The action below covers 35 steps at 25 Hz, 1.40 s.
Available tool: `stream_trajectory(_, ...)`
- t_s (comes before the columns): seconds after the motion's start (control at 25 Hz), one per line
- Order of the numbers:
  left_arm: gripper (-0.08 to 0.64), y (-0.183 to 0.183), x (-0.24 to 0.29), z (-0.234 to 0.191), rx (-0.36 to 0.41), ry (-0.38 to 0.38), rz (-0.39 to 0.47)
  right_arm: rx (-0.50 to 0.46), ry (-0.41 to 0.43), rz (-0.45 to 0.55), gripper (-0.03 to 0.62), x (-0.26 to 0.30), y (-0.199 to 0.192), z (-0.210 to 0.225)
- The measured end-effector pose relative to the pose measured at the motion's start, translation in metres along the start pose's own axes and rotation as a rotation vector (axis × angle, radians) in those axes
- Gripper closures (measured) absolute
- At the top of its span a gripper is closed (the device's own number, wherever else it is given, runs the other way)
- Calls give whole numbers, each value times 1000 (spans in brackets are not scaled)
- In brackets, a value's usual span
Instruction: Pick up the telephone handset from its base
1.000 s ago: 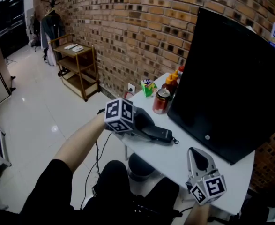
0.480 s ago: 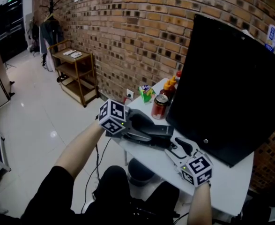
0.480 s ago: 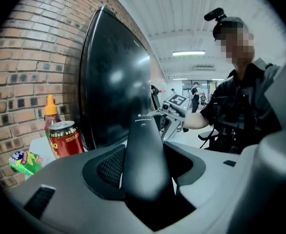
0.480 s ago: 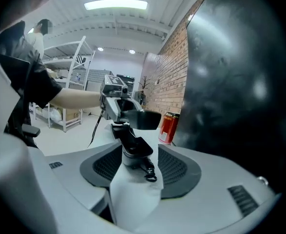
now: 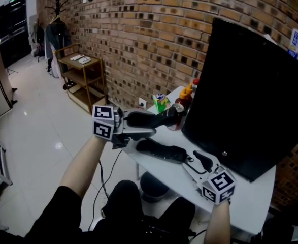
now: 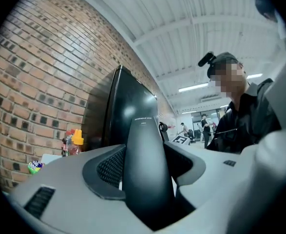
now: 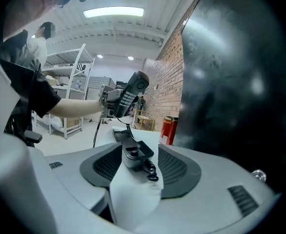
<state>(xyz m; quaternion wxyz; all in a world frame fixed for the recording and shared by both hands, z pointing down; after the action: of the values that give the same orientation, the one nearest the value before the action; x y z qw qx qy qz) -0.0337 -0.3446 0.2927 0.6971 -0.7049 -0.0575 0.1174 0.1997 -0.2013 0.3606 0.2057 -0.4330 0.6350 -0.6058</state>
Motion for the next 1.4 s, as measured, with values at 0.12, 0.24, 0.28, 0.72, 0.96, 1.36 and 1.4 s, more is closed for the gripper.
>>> stream_trajectory(0.12,305,1,-5,3,6,17,24,-15,-2,5,356,-3,2,-2)
stream_trajectory(0.24,305,1,-11,4,-4,22,56,-19,-2,24,356,-4,5,-2)
stream_trajectory(0.28,305,1,-13,4,-9,24,74,-15,-2,31,356,-6,6,-2)
stream_trajectory(0.72,305,0,-18,7,-35,38,138,48,-9,92,356,-23,4,6)
stream_trajectory(0.96,305,-1,-23,4,-49,49,157,40,-28,106,364,-31,0,9)
stream_trajectory(1.36,305,9,-29,8,-62,62,194,101,-83,240,511,-54,8,18)
stream_trajectory(1.4,305,11,-29,8,-58,62,195,107,-87,249,527,-55,9,19)
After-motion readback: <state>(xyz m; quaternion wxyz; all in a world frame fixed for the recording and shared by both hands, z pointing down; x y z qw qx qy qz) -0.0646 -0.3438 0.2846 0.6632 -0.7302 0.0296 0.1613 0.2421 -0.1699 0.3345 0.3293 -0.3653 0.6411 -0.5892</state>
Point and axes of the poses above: the fingertips, and each gripper's own axes: x forward along the fingers, z to its right, y out of its top, the point moved 8 cm from there along -x, backward along the fingers, and after that the axes turned 2 degrees about -y, right-handed, at the moved point
